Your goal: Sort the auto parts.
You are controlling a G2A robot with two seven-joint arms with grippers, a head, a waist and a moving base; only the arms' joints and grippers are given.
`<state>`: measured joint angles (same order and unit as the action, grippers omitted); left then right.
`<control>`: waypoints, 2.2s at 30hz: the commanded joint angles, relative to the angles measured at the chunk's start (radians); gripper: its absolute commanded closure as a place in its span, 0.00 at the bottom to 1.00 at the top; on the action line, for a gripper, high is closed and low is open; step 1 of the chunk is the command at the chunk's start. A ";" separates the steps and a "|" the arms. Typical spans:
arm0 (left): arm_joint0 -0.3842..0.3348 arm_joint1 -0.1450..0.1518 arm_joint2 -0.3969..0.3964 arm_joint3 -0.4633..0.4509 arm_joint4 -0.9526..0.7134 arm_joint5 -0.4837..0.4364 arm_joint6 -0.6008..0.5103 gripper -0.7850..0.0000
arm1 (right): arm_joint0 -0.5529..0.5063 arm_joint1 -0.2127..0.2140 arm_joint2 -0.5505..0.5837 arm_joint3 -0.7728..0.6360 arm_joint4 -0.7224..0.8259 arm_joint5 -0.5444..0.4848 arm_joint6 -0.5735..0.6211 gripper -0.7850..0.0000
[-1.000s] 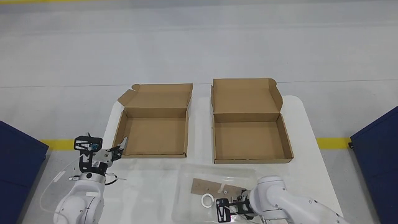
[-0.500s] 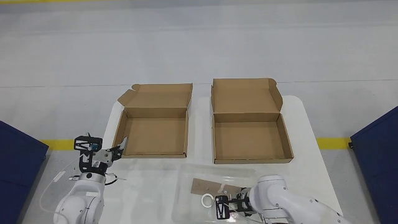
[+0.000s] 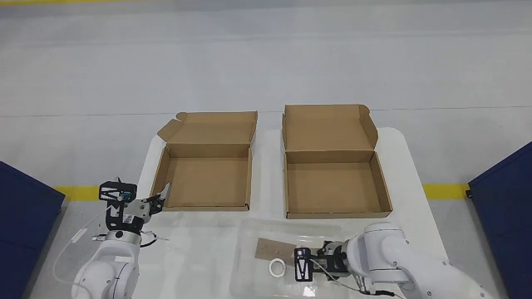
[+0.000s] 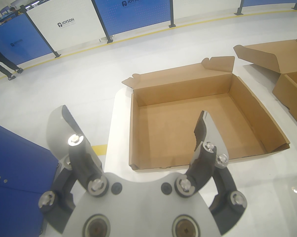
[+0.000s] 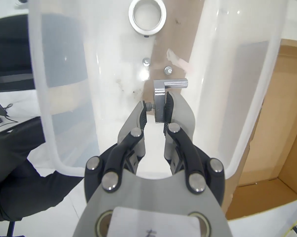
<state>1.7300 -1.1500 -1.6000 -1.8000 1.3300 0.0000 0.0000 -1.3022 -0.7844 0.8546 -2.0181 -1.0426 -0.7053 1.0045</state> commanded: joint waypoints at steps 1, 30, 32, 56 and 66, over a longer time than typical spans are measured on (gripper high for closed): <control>0.000 0.000 0.000 0.000 0.000 0.000 0.000 0.00 | 0.000 0.000 0.000 0.001 -0.003 0.000 0.003 1.00; 0.000 0.000 0.000 0.000 0.000 0.000 0.000 0.00 | -0.128 0.076 0.363 0.099 0.288 -0.253 -0.349 1.00; 0.000 0.000 0.000 0.000 0.000 0.000 0.000 0.00 | -0.134 0.078 0.371 0.099 0.290 -0.259 -0.354 1.00; 0.000 0.000 0.000 0.000 0.000 0.000 0.000 0.00 | -0.139 0.076 0.369 0.096 0.287 -0.244 -0.371 1.00; 0.000 0.000 0.000 0.000 0.000 0.000 0.000 0.00 | -0.136 0.080 0.371 0.138 0.400 -0.307 -0.503 1.00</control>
<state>1.7300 -1.1500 -1.6000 -1.8000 1.3300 0.0000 0.0000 -1.4386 -0.7068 1.2267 -1.8794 -0.6604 -1.0138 0.5118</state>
